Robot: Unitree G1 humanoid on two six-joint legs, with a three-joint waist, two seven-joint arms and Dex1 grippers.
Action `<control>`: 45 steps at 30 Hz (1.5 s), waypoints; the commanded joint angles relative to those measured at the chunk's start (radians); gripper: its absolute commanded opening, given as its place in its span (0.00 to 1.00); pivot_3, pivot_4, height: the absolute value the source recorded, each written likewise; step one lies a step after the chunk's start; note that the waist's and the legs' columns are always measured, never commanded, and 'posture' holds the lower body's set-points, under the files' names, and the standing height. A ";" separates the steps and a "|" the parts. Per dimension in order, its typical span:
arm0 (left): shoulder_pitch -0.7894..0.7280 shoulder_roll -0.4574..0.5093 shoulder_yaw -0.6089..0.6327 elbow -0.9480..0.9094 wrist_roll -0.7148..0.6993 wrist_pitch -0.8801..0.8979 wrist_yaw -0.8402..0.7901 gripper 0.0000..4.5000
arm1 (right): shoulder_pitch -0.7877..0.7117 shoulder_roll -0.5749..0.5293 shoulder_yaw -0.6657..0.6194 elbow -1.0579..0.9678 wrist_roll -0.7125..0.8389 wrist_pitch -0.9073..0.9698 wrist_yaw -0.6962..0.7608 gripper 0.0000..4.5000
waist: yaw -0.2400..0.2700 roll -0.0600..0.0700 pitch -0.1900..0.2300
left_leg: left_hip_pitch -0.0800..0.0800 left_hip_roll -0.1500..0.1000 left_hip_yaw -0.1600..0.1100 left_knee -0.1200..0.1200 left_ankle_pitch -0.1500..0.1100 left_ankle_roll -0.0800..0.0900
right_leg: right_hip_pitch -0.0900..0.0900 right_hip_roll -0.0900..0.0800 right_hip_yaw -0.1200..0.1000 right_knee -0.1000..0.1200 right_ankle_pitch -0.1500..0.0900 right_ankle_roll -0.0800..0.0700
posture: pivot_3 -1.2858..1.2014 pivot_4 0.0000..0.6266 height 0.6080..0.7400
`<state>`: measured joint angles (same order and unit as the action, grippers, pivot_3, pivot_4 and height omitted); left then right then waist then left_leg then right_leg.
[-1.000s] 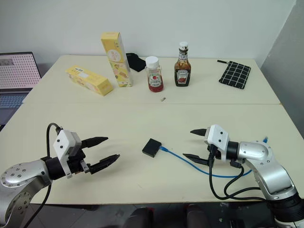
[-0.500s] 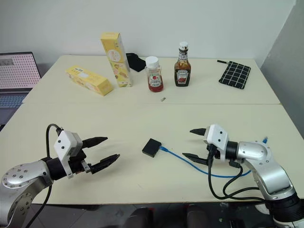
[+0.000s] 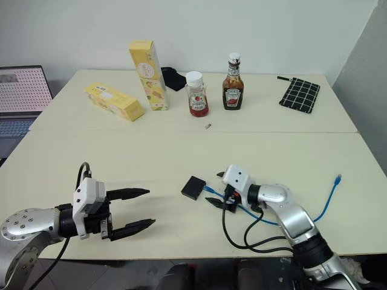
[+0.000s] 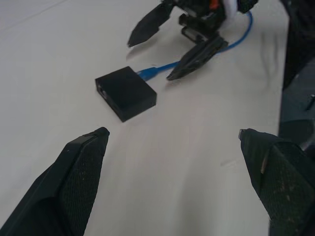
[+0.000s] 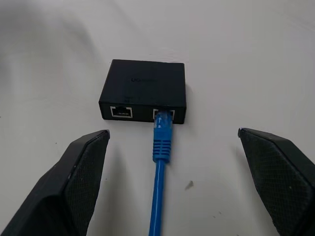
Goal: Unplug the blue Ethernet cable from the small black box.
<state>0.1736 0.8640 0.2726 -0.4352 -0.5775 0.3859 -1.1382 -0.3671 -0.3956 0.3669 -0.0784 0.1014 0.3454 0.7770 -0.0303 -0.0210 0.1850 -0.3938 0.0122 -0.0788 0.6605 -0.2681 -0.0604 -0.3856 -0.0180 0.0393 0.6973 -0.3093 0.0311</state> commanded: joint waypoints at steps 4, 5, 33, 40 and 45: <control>-0.016 0.011 -0.003 -0.007 0.001 -0.022 -0.025 1.00 | -0.026 0.039 0.015 0.031 -0.027 -0.003 -0.013 0.95 | -0.002 0.000 0.000 | 0.000 0.000 0.000 0.000 0.000 0.000 | 0.000 0.000 0.000 0.000 0.000 0.000 | 0.52 0.24 1.00; -0.017 0.012 -0.005 -0.005 0.003 -0.023 -0.026 1.00 | -0.029 0.043 0.016 0.037 -0.032 0.000 -0.016 0.90 | -0.002 0.000 0.000 | 0.000 0.000 0.000 0.000 0.000 0.000 | 0.000 0.001 0.000 0.000 0.000 0.000 | 0.52 0.24 1.00; -0.189 -0.106 0.006 0.088 -0.195 0.235 0.112 1.00 | -0.179 -0.064 0.024 0.072 -0.232 -0.560 -0.026 0.03 | -0.005 0.000 0.000 | 0.000 0.000 0.000 0.000 0.000 0.000 | -0.001 0.001 0.000 0.001 0.000 0.000 | 0.52 0.24 1.00; -0.277 -0.160 0.009 0.094 -0.342 0.381 0.208 1.00 | -0.231 -0.049 0.044 0.118 -0.273 -0.825 -0.041 0.03 | -0.004 0.000 0.000 | -0.001 0.001 -0.001 0.000 0.000 0.000 | -0.001 0.000 0.000 0.001 0.000 0.000 | 0.52 0.24 1.00; -0.291 -0.152 0.004 0.090 -0.388 0.425 0.200 1.00 | -0.243 -0.034 0.038 0.145 -0.287 -0.910 -0.052 0.03 | -0.003 0.000 0.000 | 0.000 0.001 -0.001 0.000 0.000 0.000 | -0.001 0.000 0.000 0.001 0.000 0.000 | 0.52 0.24 1.00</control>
<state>-0.1044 0.7061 0.2612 -0.3267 -0.9275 0.8005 -0.9300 -0.5815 -0.4346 0.4169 0.0777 -0.1833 -0.5222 0.7380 -0.0332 -0.0210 0.1850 -0.3942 0.0131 -0.0797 0.6610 -0.2679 -0.0606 -0.3867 -0.0182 0.0394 0.6983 -0.3091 0.0311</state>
